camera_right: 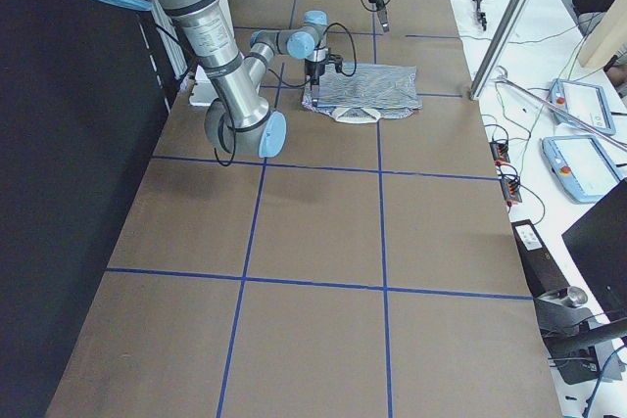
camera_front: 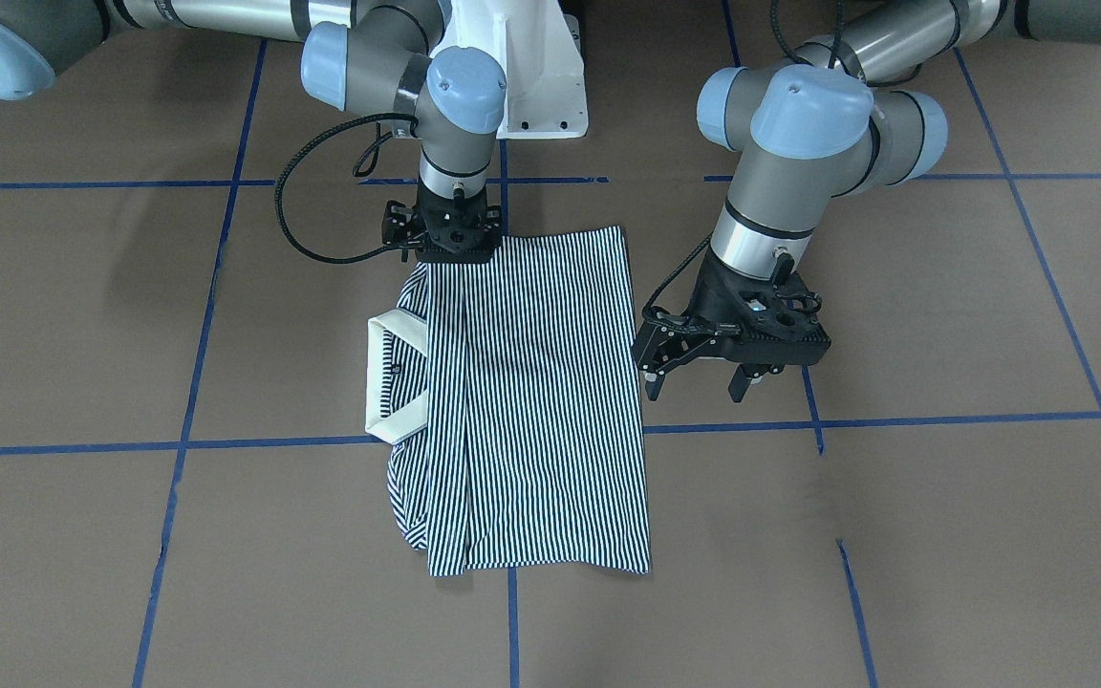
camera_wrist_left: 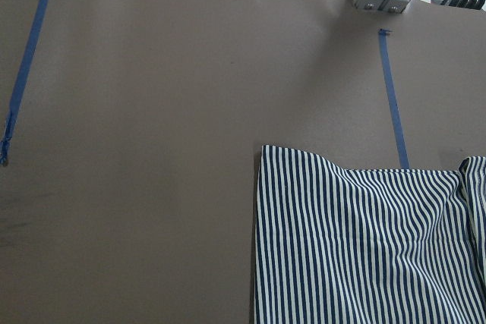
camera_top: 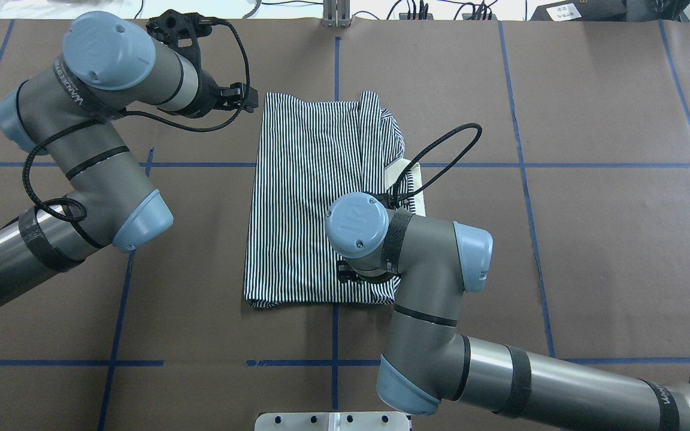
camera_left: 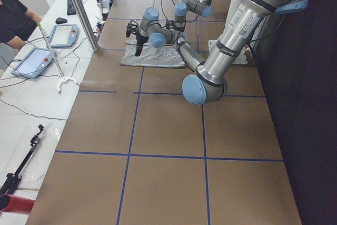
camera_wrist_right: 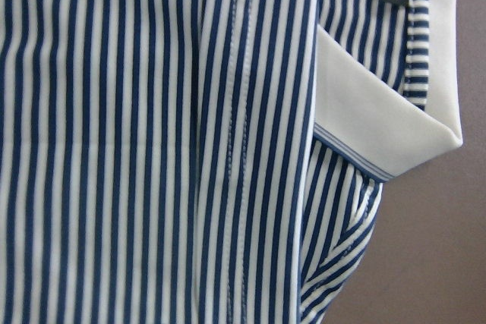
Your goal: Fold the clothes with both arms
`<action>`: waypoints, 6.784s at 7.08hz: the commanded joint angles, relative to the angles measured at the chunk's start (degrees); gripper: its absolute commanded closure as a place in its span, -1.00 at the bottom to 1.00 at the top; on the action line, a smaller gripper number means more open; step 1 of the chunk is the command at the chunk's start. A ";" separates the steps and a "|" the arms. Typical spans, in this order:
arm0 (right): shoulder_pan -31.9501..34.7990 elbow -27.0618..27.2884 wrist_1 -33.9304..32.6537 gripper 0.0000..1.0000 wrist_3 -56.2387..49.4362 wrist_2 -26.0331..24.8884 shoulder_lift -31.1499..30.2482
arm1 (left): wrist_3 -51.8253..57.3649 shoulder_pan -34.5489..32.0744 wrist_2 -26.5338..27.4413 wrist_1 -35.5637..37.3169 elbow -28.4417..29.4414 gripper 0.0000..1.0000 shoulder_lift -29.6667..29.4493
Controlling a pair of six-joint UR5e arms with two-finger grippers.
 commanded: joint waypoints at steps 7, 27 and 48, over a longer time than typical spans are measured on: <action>0.08 0.02 -6.57 -1.00 -3.77 0.89 -0.42 | -0.52 0.16 0.00 -0.44 -0.12 -1.00 -0.52; 5.69 -5.26 -11.03 -1.00 -16.59 1.07 2.91 | -0.69 0.07 0.00 -0.44 -1.79 -1.00 -0.44; 21.25 -15.80 -0.43 -1.00 -34.81 5.36 2.90 | -1.84 0.16 -1.06 -0.52 -2.14 -1.00 -0.08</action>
